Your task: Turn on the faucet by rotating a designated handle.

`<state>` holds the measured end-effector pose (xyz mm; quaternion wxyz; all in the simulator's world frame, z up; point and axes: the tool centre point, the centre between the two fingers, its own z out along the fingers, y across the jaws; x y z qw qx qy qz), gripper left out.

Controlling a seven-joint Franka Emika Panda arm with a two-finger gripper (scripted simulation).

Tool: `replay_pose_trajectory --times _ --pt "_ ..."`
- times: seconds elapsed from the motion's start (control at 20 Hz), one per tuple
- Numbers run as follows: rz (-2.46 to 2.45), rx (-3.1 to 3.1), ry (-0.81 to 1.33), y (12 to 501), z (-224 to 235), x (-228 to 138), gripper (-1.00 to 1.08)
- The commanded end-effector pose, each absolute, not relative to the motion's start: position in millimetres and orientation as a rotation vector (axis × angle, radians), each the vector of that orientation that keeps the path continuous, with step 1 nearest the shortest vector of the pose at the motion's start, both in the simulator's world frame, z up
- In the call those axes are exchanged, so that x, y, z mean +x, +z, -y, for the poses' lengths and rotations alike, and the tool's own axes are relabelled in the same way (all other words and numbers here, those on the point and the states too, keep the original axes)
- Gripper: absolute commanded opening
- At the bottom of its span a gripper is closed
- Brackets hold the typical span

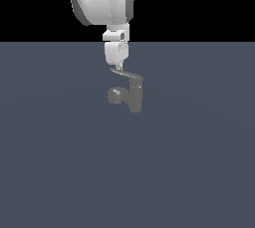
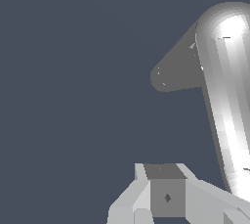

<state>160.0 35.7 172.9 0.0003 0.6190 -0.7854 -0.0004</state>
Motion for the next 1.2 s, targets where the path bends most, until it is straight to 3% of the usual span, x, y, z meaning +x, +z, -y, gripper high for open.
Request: replay_pose_trajectory --times 0.0,1.15 --pt "2.467 1.945 -0.001 173.1 -37.9 156.0 -1.0" --pt "2.467 1.945 -0.001 172.9 -59.8 105.6 -1.0"
